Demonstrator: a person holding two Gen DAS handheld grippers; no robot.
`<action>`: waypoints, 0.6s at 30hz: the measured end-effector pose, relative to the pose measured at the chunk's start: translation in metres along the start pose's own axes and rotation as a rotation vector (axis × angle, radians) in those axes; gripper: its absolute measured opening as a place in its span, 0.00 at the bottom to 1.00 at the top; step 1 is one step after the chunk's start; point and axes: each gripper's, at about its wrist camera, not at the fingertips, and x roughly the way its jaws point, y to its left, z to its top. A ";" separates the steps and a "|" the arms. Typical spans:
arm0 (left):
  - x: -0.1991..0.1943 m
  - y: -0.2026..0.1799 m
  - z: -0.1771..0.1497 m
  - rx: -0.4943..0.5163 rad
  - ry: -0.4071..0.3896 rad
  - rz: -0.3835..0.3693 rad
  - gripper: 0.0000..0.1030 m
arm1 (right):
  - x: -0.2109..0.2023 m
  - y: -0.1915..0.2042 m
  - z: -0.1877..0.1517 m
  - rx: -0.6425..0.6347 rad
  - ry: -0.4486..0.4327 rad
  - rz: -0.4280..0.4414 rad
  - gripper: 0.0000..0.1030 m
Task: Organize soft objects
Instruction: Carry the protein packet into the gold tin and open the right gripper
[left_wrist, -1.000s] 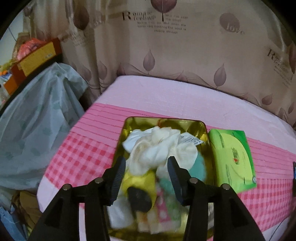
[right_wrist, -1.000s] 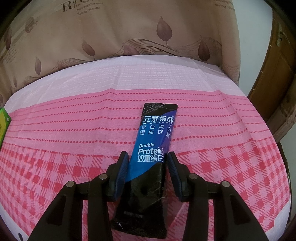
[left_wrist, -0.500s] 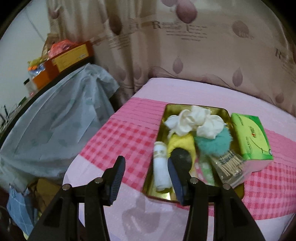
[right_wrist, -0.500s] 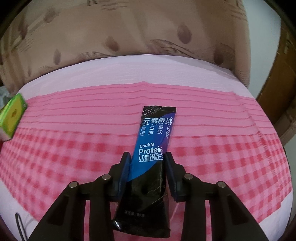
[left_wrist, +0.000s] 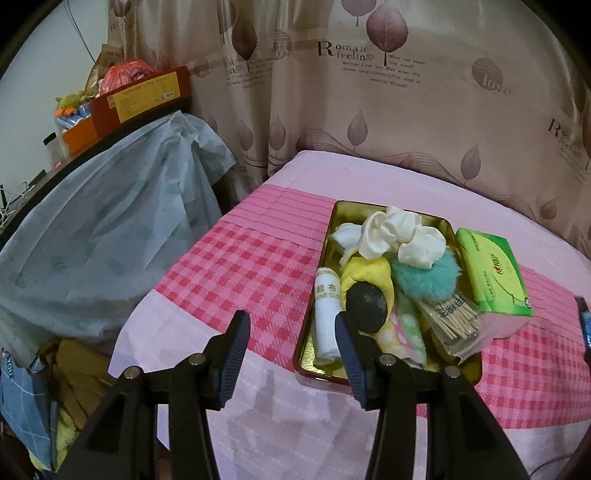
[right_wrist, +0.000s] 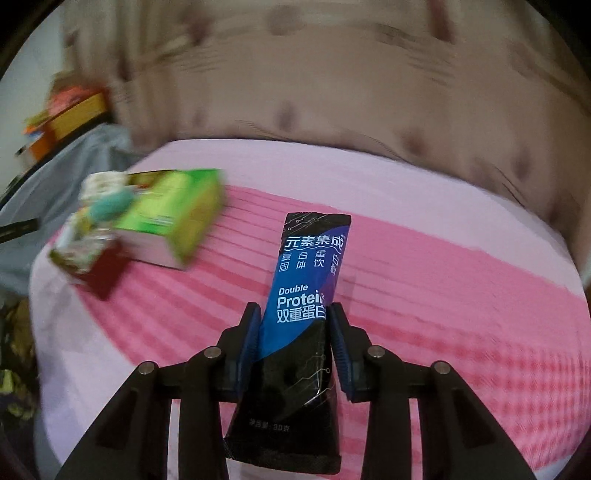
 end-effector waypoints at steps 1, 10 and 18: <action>0.000 0.001 0.000 -0.003 0.001 -0.004 0.47 | 0.001 0.019 0.008 -0.031 -0.005 0.029 0.33; 0.000 0.014 0.002 -0.054 0.001 -0.010 0.47 | 0.021 0.141 0.056 -0.147 -0.027 0.230 0.33; -0.005 0.027 0.005 -0.094 -0.025 0.058 0.47 | 0.063 0.217 0.081 -0.179 -0.019 0.288 0.33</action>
